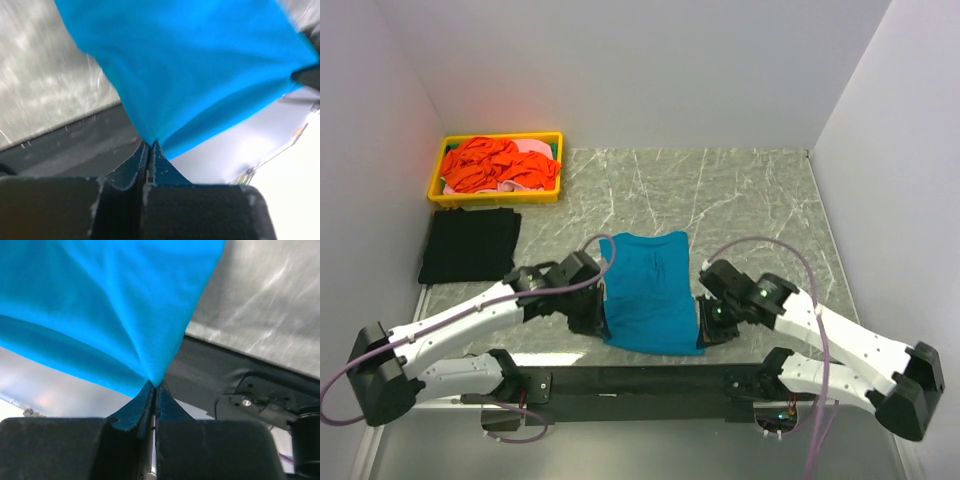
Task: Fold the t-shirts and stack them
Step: Fold the tshirt
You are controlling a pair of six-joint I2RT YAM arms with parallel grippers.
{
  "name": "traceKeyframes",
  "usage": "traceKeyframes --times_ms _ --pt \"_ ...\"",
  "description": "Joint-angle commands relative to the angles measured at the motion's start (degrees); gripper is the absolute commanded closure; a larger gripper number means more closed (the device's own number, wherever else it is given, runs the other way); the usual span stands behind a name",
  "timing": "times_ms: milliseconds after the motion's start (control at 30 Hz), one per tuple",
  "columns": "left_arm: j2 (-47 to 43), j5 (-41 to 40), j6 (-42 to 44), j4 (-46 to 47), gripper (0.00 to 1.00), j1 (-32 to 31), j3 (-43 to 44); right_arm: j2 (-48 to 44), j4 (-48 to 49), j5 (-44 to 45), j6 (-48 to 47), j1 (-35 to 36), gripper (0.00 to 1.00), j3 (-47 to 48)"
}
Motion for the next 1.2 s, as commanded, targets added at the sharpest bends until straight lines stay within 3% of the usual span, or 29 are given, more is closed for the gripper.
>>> traceKeyframes --times_ms 0,133,333,467,867,1167 --pt "2.40 -0.58 6.23 -2.28 0.99 5.04 5.86 4.91 -4.81 4.79 -6.63 -2.36 1.00 7.99" --pt "4.68 -0.40 10.98 -1.13 0.99 13.90 8.95 9.93 -4.54 3.66 -15.14 -8.95 1.00 14.67" --pt "10.31 0.91 16.35 0.19 0.99 19.81 14.31 18.81 -5.60 2.25 -22.88 -16.60 1.00 27.42" --pt "14.52 4.43 18.55 3.09 0.98 22.36 16.68 24.78 -5.34 1.03 -26.59 -18.98 1.00 34.72" --pt "31.92 -0.22 20.92 8.45 0.97 28.25 26.62 46.30 -3.05 1.89 -32.74 -25.31 1.00 51.24" --pt "40.71 -3.73 18.82 14.77 0.95 30.89 27.41 56.95 6.95 1.02 -33.54 -26.63 1.00 54.06"
